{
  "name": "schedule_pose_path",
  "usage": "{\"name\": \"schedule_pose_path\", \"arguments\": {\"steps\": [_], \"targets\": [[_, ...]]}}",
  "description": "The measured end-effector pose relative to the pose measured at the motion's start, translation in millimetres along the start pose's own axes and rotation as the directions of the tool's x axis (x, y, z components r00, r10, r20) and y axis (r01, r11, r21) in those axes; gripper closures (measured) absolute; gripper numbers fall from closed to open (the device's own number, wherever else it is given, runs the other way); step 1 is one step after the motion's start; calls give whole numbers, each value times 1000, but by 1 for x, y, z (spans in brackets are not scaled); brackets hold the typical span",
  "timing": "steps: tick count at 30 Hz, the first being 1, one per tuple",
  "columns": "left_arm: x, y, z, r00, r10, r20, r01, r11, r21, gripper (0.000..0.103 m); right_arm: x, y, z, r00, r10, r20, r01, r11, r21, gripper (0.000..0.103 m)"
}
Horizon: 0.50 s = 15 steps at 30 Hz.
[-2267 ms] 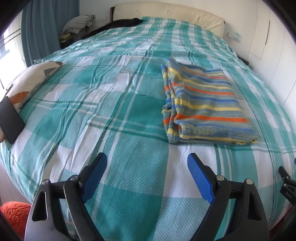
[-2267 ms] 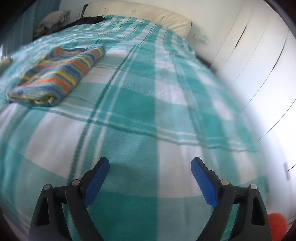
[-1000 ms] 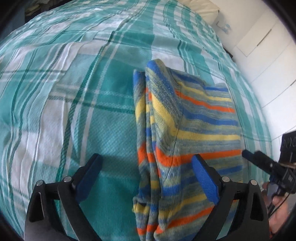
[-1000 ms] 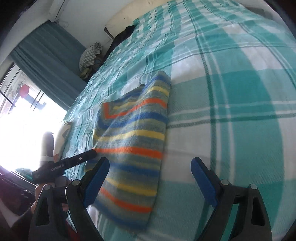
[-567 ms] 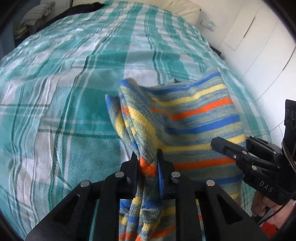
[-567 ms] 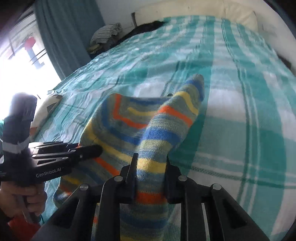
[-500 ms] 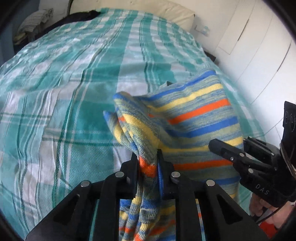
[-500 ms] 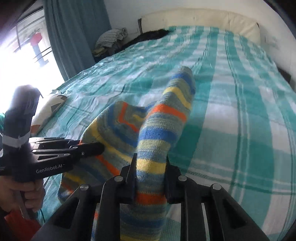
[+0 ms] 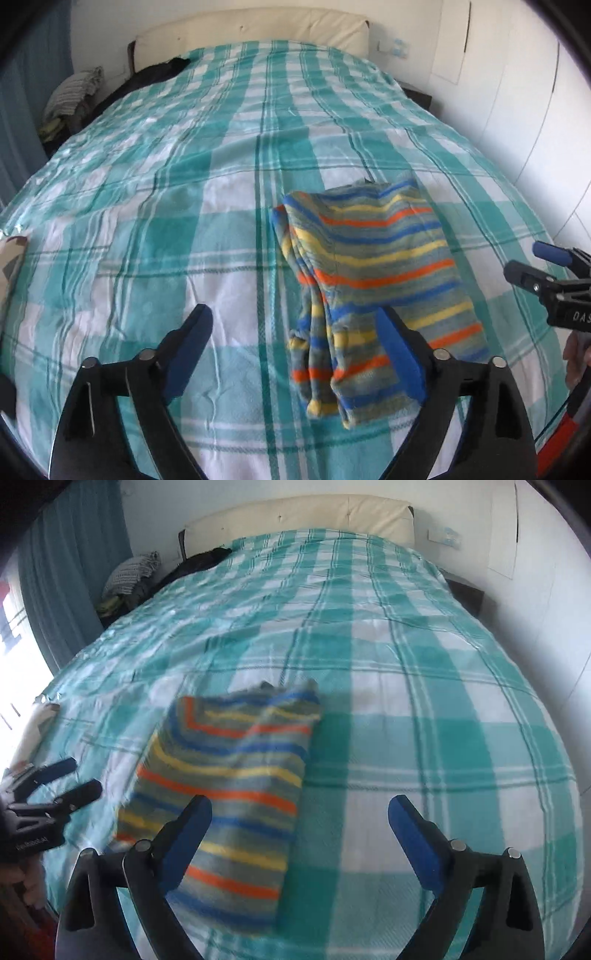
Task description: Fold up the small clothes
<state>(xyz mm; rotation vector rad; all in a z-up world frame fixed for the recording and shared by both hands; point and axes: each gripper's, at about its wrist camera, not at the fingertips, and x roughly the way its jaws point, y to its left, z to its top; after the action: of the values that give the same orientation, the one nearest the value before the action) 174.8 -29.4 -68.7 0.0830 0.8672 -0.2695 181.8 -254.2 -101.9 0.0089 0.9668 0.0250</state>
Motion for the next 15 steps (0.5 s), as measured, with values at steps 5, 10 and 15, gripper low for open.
{"name": "schedule_pose_path", "arguments": {"steps": [5,10,15], "targets": [[-58,-20,-13,993,78,85,-80,996,24,2,-55,3,-43,1000,-27,13,27,999,-27,0],[-92,-31,-13,983,159,91,-162,987,19,1,-108,22,-62,998,-33,60,34,999,-26,0],[-125,-34,-20,986,131,101,-132,991,-2,1,-144,40,-68,994,-46,96,50,998,-37,0]]}}
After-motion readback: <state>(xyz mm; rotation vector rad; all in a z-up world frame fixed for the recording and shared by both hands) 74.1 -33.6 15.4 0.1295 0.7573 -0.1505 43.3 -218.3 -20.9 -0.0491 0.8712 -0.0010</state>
